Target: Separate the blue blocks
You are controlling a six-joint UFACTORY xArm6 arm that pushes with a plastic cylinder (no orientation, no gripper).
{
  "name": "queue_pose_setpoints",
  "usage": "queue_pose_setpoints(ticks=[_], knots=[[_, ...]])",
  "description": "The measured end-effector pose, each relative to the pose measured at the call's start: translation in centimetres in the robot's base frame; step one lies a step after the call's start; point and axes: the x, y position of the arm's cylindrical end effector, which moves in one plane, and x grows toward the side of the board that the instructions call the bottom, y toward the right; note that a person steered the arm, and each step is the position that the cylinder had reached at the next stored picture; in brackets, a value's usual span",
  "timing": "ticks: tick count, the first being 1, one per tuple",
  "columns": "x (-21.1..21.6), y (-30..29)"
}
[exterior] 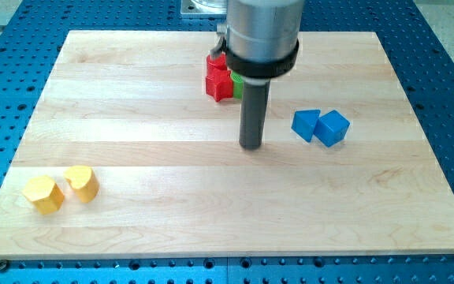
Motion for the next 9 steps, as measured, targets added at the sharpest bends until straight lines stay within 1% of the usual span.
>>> queue_pose_setpoints(ticks=[1,2,3,4,5,6,7,8,9], knots=[[-5.2,4.4],[-7.3,14.7],[-4.0,19.4],[1.4,13.6],[6.8,6.1],[7.6,6.9],[6.5,16.7],[1.7,16.2],[3.3,7.3]])
